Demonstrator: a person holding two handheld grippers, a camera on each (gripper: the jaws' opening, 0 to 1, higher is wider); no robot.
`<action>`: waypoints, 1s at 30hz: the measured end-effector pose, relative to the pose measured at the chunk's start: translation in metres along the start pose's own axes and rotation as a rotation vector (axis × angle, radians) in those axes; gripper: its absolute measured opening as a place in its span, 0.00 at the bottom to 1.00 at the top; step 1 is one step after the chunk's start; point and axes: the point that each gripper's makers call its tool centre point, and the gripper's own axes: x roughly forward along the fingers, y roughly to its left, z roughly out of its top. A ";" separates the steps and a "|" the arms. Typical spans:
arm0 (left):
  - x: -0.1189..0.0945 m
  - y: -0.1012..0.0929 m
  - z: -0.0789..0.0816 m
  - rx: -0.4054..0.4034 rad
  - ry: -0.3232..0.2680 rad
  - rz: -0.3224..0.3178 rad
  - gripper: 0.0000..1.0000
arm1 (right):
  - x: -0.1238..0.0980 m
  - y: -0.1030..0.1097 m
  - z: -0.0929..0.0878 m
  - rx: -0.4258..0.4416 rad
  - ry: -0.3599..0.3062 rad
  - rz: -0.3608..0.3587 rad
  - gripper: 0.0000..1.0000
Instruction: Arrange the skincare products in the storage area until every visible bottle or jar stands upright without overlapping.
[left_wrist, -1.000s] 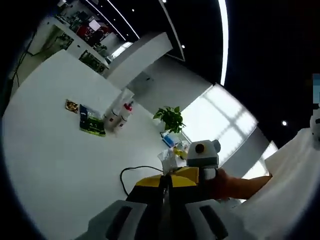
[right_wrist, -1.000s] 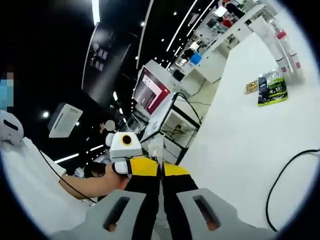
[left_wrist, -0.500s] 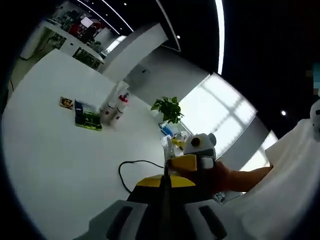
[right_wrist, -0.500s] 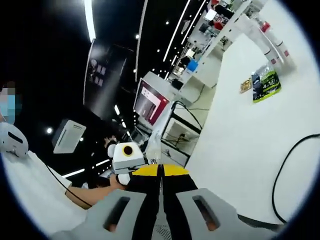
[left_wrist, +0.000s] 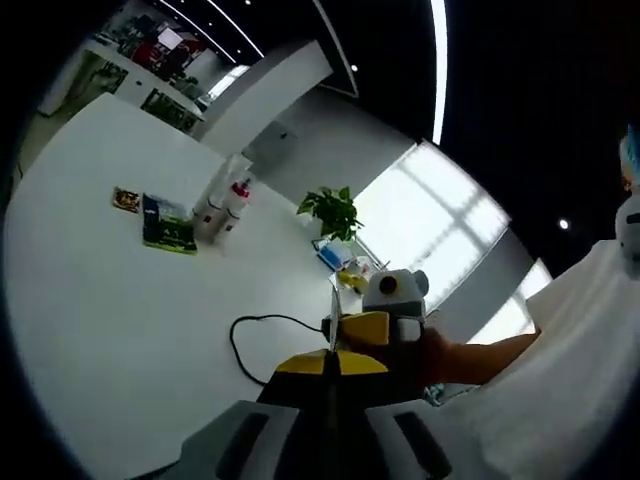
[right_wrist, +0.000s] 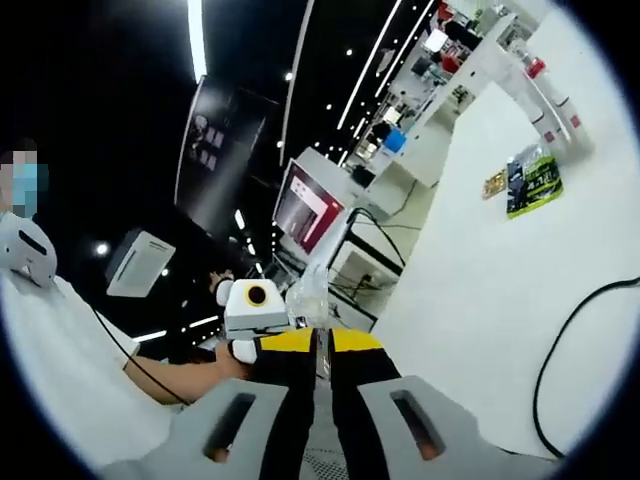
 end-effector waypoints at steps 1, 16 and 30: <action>0.000 0.000 0.000 -0.001 0.002 0.000 0.00 | 0.000 0.000 0.001 0.006 -0.008 0.002 0.03; 0.001 0.000 -0.002 -0.036 0.015 -0.014 0.02 | -0.002 0.001 0.003 0.030 -0.028 0.019 0.00; 0.000 0.002 0.001 -0.037 -0.003 -0.014 0.03 | -0.001 0.002 0.004 0.021 -0.032 0.025 0.00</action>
